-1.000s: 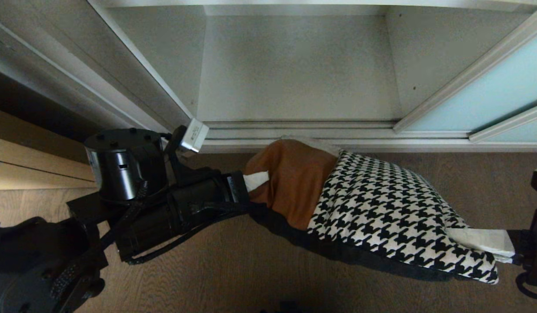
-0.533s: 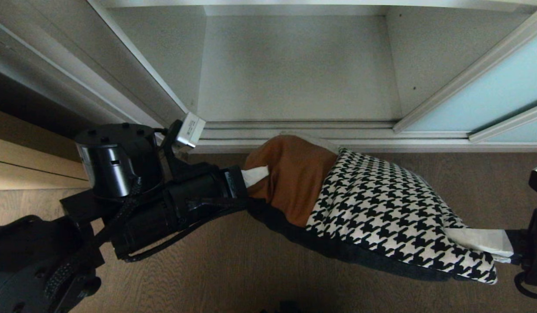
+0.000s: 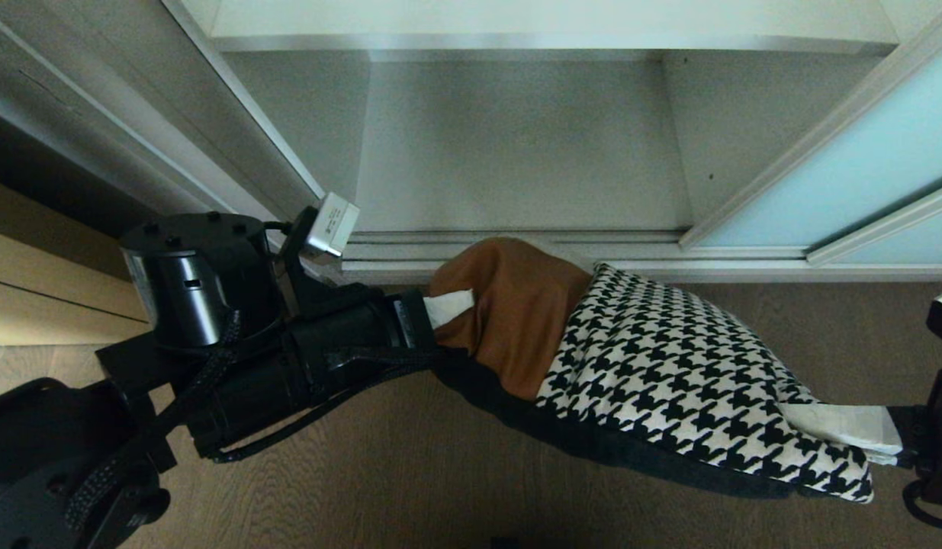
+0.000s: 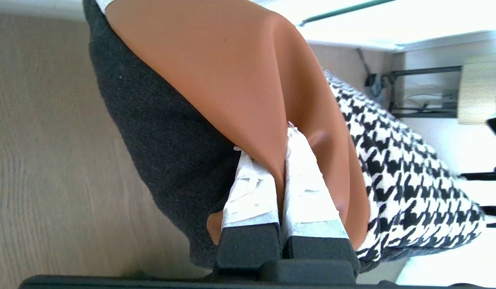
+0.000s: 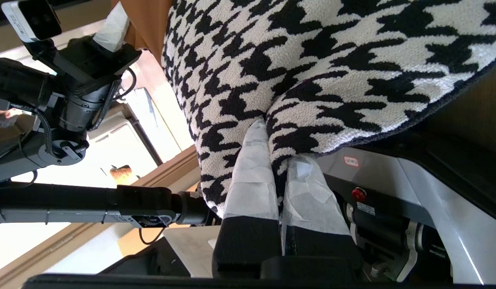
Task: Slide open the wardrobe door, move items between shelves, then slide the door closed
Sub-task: Place the pillow on the higher shelf
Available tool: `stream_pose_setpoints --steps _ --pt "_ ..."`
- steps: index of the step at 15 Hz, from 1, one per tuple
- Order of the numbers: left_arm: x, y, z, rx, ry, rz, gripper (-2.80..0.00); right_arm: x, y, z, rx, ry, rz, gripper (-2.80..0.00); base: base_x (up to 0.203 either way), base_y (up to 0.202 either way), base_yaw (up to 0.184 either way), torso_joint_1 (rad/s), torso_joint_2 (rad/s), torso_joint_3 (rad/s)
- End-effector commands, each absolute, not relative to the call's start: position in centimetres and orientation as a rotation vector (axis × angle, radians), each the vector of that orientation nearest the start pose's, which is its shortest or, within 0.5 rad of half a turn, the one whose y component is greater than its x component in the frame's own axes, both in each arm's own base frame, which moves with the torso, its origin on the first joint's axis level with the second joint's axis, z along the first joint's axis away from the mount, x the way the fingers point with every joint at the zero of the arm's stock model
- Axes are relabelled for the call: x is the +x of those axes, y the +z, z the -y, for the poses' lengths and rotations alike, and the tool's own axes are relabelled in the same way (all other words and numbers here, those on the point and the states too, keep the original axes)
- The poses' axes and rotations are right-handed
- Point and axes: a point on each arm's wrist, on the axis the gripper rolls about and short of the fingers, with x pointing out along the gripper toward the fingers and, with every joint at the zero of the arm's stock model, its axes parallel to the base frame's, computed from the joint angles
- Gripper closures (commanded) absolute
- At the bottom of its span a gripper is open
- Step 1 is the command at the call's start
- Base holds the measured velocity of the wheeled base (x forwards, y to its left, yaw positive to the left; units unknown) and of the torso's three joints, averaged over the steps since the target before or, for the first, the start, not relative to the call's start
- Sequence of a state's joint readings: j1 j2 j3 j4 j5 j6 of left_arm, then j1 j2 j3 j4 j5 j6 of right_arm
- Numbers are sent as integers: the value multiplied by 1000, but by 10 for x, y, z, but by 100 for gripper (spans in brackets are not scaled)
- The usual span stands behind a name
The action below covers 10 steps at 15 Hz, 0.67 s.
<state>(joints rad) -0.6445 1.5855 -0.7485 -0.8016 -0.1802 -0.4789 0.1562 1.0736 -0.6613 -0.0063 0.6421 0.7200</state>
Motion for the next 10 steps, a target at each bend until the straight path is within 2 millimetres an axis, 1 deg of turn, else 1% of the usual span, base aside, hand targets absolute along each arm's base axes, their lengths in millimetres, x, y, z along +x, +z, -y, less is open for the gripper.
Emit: stream_pose_setpoints --steps 1,3,10 --pt "217 222 171 -449 -814 -212 0 133 225 -35 774 617 -674 0 0 0 0 -2 -1 199" --pt "213 227 171 -452 -828 -200 0 132 226 -35 773 620 -668 0 0 0 0 1 0 199" --pt "210 230 170 -454 -825 -185 0 133 228 -35 776 622 -664 0 0 0 0 1 1 206"
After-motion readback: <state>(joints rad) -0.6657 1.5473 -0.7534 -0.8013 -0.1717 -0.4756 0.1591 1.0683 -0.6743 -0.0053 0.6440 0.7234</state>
